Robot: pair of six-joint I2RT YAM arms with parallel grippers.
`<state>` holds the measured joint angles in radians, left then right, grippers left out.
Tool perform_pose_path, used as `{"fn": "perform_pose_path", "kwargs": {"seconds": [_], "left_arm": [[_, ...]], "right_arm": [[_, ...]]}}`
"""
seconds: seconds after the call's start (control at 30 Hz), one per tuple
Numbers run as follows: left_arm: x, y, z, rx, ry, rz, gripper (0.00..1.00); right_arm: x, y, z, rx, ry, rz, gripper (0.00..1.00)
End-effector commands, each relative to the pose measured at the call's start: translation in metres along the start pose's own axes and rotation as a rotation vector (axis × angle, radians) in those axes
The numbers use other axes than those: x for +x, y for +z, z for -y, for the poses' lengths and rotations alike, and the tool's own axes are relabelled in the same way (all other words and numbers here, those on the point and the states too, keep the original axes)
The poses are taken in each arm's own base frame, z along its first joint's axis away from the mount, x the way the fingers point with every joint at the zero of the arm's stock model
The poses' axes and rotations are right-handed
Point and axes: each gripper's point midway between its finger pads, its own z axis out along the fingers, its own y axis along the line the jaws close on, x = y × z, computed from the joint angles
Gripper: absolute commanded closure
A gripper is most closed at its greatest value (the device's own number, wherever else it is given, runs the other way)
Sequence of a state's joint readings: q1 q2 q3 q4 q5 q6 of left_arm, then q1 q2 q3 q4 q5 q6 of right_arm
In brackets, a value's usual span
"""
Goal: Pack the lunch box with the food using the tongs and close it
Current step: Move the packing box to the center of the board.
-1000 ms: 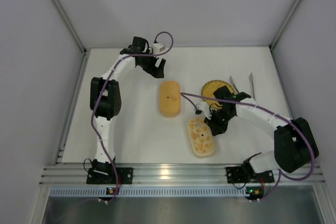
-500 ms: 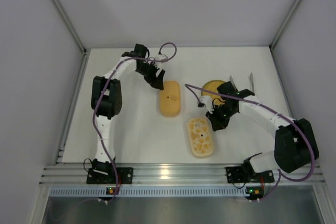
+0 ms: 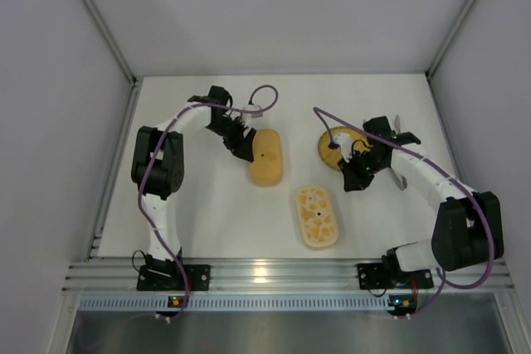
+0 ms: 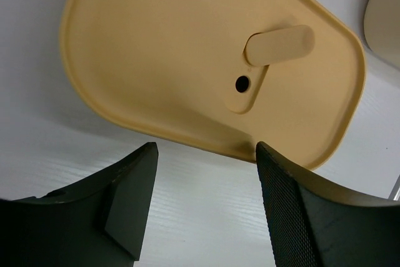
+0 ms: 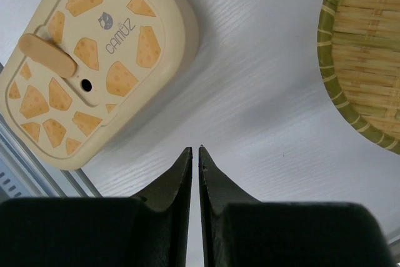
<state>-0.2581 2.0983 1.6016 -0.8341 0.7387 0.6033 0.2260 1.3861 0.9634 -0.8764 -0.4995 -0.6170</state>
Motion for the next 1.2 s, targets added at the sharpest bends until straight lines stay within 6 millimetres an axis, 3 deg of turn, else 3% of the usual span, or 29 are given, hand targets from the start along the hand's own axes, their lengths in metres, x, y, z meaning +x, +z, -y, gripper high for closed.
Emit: {"fn": "perform_pose_path", "kwargs": {"seconds": [0.0,0.13,0.23,0.27,0.43,0.67,0.9,1.1,1.17], "left_arm": [[-0.031,-0.023,-0.002,-0.062,0.118,0.085,0.31],[-0.074,-0.042,-0.007,-0.096,0.171,0.161,0.27],[-0.093,-0.044,-0.02,-0.12,0.171,0.178,0.2],[-0.111,-0.052,-0.023,-0.14,0.201,0.203,0.18],[-0.13,-0.042,-0.042,-0.127,0.25,0.21,0.18],[-0.115,-0.008,-0.037,-0.019,0.278,0.171,0.14],[-0.085,0.025,-0.031,0.067,0.289,0.087,0.13],[-0.044,0.05,-0.012,0.149,0.299,-0.02,0.24],[-0.041,0.047,-0.004,0.145,0.31,-0.017,0.27]], "right_arm": [[-0.016,-0.005,0.001,-0.011,-0.011,0.054,0.93],[-0.012,-0.005,0.003,-0.007,-0.009,0.05,0.93],[-0.009,-0.004,0.004,-0.011,-0.003,0.046,0.93],[-0.008,-0.003,0.004,-0.017,0.0,0.043,0.93],[-0.006,0.0,0.004,-0.024,0.008,0.036,0.93],[0.0,0.001,0.008,-0.015,0.014,0.015,0.93],[0.001,0.003,0.01,-0.015,0.019,0.01,0.92],[0.001,0.0,0.01,-0.006,0.012,0.004,0.92],[0.0,-0.002,0.012,0.006,0.009,0.008,0.92]]}}
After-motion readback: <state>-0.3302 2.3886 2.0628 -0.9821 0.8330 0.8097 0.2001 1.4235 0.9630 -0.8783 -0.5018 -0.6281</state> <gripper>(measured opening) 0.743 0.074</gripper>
